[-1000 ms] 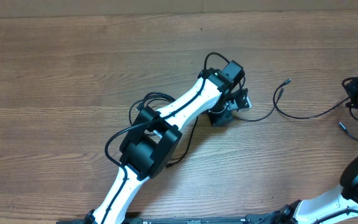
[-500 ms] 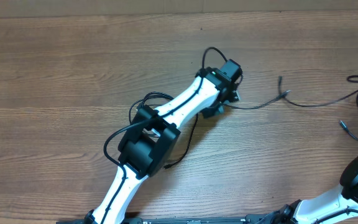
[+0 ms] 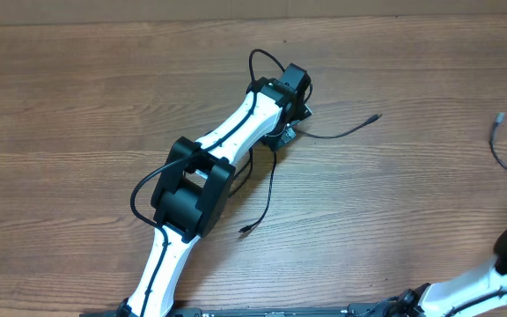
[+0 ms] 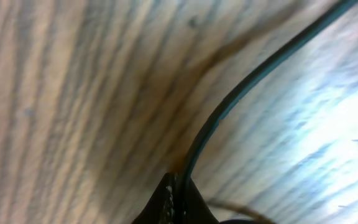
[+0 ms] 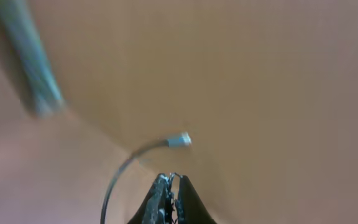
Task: Untangle cables
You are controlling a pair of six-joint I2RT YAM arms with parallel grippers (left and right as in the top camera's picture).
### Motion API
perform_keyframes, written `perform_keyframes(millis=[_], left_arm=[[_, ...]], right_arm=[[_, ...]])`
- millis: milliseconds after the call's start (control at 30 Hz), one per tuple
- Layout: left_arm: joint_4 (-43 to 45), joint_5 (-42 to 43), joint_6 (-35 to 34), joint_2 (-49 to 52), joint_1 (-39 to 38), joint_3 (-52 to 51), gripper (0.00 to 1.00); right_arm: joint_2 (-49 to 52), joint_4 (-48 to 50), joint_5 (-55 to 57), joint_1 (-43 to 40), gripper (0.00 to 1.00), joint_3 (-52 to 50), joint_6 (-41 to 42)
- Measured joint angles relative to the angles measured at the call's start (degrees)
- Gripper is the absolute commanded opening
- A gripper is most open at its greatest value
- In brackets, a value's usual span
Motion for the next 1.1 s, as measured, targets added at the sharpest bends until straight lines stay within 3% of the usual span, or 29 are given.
perform_keyframes(millis=[133,167,400,733,933,1100], left_arm=[[-0.1,2.7,-0.4,0.0,0.0,0.0,0.04],[-0.2,3.0,-0.4,0.0,0.0,0.0,0.04],[-1.0,4.2,-0.6,0.0,0.0,0.1,0.04],[-1.0,5.0,-1.5,0.0,0.0,0.1,0.04],[-2.5,6.0,-2.0,0.0,0.0,1.2,0.04],[-8.8,6.3,-2.1,0.0,0.0,8.5,0.05]], right_arm=[[8.0,-6.4,0.4,-1.1,0.04,-0.5,1.4],[9.0,-7.0,0.4,-1.0,0.10,-0.7,2.1],[8.3,-7.7,0.4,-0.4,1.00,-1.2,6.7],[-5.8,-8.0,0.5,-0.1,1.00,-1.2,9.1],[-13.8,-15.4,-0.9,2.7,1.00,-1.0,16.0],[-14.4,-21.0,-4.6,8.0,1.00,-1.0,20.8]])
